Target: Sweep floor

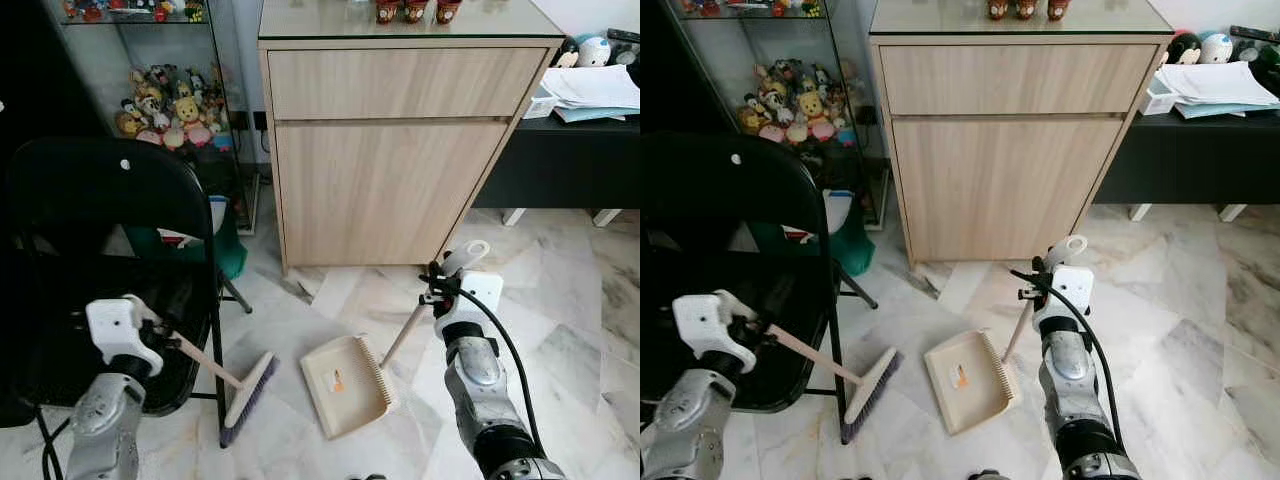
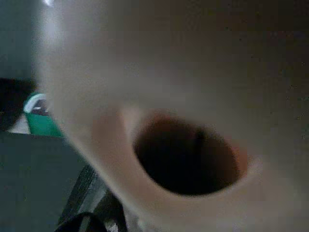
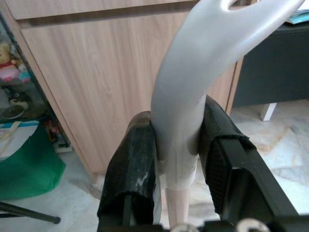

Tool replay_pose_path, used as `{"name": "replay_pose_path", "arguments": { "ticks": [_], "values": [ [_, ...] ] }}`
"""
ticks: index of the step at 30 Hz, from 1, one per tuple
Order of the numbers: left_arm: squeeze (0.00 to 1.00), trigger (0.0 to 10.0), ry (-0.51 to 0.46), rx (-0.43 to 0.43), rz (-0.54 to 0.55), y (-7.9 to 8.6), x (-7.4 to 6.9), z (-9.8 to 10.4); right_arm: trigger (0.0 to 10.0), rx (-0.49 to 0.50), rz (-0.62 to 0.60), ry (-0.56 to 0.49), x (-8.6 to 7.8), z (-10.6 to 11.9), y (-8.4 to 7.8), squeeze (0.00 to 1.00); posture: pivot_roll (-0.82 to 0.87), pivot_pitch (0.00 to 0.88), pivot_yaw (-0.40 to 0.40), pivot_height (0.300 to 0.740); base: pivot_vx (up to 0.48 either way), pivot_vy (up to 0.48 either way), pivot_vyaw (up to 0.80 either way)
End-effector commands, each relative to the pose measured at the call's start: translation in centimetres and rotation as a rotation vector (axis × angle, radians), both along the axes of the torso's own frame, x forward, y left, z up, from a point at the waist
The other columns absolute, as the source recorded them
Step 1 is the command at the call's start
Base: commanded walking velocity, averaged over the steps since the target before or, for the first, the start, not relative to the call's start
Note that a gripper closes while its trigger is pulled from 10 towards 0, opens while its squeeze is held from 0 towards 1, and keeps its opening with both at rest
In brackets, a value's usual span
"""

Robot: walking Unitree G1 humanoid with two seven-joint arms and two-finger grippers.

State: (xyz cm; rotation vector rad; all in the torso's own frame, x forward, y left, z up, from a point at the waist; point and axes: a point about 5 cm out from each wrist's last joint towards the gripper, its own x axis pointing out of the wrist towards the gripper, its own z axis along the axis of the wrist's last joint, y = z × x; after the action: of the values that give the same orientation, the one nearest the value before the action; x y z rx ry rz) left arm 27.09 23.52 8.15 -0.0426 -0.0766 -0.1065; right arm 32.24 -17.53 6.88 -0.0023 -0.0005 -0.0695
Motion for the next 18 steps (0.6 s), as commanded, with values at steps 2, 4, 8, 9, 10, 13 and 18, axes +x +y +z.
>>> {"name": "replay_pose_path", "arguments": {
  "ticks": [2, 4, 8, 9, 10, 13, 18],
  "values": [
    [0.00, 10.0, 0.029, 0.044, -0.036, -0.1, -0.3, -0.3, 10.0, -0.001, -0.002, -0.017, 0.2, 0.4, -0.1, 0.00, -0.06, 0.139, -0.038, 0.740, 0.000, 0.000, 0.00],
    [0.00, 10.0, 0.029, 0.042, -0.030, 0.0, -0.3, -0.3, 10.0, -0.001, -0.003, -0.017, 0.2, 0.4, -0.1, 0.00, -0.06, 0.139, -0.038, 0.740, 0.000, 0.000, 0.00],
    [0.00, 10.0, 0.021, 0.050, 0.036, 0.8, -0.3, -0.2, 10.0, -0.001, -0.004, -0.014, 0.1, 0.3, -0.2, 0.00, -0.06, 0.137, -0.036, 0.740, 0.000, 0.000, 0.00],
    [0.00, 10.0, 0.022, 0.050, 0.045, 0.9, -0.3, -0.1, 10.0, -0.001, -0.003, -0.014, 0.1, 0.3, -0.2, 0.00, -0.06, 0.137, -0.036, 0.740, 0.000, 0.000, 0.00],
    [0.00, 10.0, 0.024, 0.051, 0.051, 1.1, -0.3, -0.1, 10.0, 0.000, -0.003, -0.014, 0.1, 0.3, -0.1, 0.00, -0.06, 0.137, -0.036, 0.740, 0.000, 0.000, 0.00],
    [0.00, 4.1, 0.043, 0.093, 0.083, 1.6, -0.4, -0.3, 10.0, 0.002, -0.003, -0.014, 0.2, 0.3, -0.1, 0.00, -0.06, 0.140, -0.036, 0.740, 0.000, 0.000, 0.00],
    [0.00, 0.0, 0.052, 0.102, 0.118, 2.1, -0.7, -0.5, 10.0, 0.003, 0.001, -0.013, 0.2, 0.3, 0.1, 0.00, -0.05, 0.144, -0.036, 0.740, 0.000, 0.000, 0.00]
  ]
}}
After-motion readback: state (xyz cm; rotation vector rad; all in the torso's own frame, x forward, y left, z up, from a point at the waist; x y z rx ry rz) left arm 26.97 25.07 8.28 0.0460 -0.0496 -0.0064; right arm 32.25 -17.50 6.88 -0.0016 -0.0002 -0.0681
